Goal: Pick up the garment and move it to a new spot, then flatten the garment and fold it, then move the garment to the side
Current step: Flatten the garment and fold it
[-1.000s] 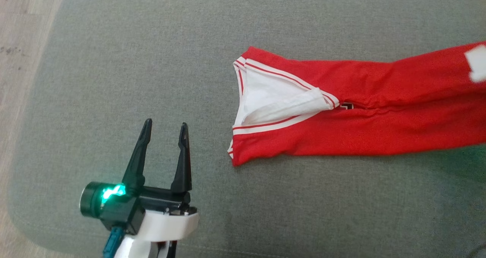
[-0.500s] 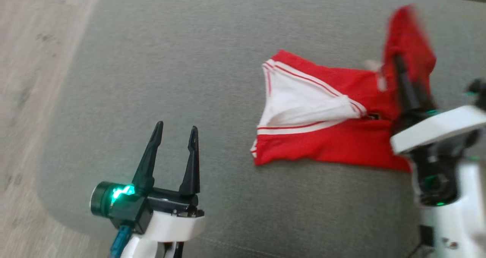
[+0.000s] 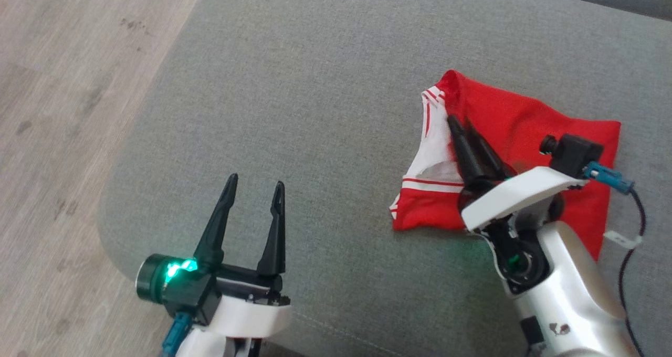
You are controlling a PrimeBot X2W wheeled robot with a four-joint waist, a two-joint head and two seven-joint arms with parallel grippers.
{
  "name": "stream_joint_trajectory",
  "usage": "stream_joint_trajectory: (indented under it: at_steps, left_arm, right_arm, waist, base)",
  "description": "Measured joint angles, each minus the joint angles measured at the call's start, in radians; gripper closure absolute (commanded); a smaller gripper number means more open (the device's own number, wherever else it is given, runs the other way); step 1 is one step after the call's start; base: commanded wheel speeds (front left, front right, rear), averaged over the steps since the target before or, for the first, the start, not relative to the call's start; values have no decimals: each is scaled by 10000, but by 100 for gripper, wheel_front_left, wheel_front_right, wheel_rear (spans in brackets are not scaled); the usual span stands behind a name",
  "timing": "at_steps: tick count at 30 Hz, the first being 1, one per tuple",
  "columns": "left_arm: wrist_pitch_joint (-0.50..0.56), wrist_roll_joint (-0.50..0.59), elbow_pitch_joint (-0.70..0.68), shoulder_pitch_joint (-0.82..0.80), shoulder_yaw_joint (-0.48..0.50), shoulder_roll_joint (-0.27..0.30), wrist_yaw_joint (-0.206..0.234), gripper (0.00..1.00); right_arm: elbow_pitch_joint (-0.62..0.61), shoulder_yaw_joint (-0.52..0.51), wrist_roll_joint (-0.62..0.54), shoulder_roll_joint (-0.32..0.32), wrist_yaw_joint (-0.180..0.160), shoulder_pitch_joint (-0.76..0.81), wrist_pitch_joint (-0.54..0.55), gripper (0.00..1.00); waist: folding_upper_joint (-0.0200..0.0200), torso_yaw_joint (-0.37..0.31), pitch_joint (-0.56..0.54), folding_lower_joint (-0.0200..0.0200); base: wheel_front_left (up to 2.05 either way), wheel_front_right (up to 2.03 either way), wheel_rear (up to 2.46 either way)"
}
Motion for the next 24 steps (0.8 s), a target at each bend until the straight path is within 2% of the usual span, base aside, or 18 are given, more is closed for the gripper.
stream_joint_trajectory:
  at_steps: [4, 8, 12, 17, 23, 24]
  left_arm:
    - [0, -2, 65, 0, -56, -13, 4, 0]
    - [0, -4, 90, 1, -40, -15, 15, 0]
    - [0, -2, 142, 1, 98, -19, 8, 0]
    - [0, 2, 286, 1, 282, -19, -2, 0]
    - [0, 4, 337, 7, 520, -17, -12, 0]
    - [0, 4, 341, 8, 514, -19, -15, 0]
  right_arm:
    - [408, 665, 941, -10, 0, -271, -677, 0]
    - [439, 972, 1070, -4, 0, -353, -1101, 0]
    - [211, 694, -98, -17, 0, -515, -1536, 0]
    - [-272, -132, -1179, -236, 0, -186, -1998, 0]
    - [-397, -686, -1722, -627, 0, 956, -2309, 0]
    - [-387, -708, -1708, -673, 0, 1071, -2307, 2]
  waist:
    - [0, -36, -71, 0]
    - [0, -232, -140, 0]
    - [0, -811, -245, 0]
    - [0, -1506, -437, 0]
    - [0, -2169, -758, -1]
    - [0, -2222, -816, -1]
  base:
    - [0, 0, 0]
    - [0, 0, 0]
    - [0, 0, 0]
    - [0, 0, 0]
    - [0, 0, 0]
    - [0, 0, 0]
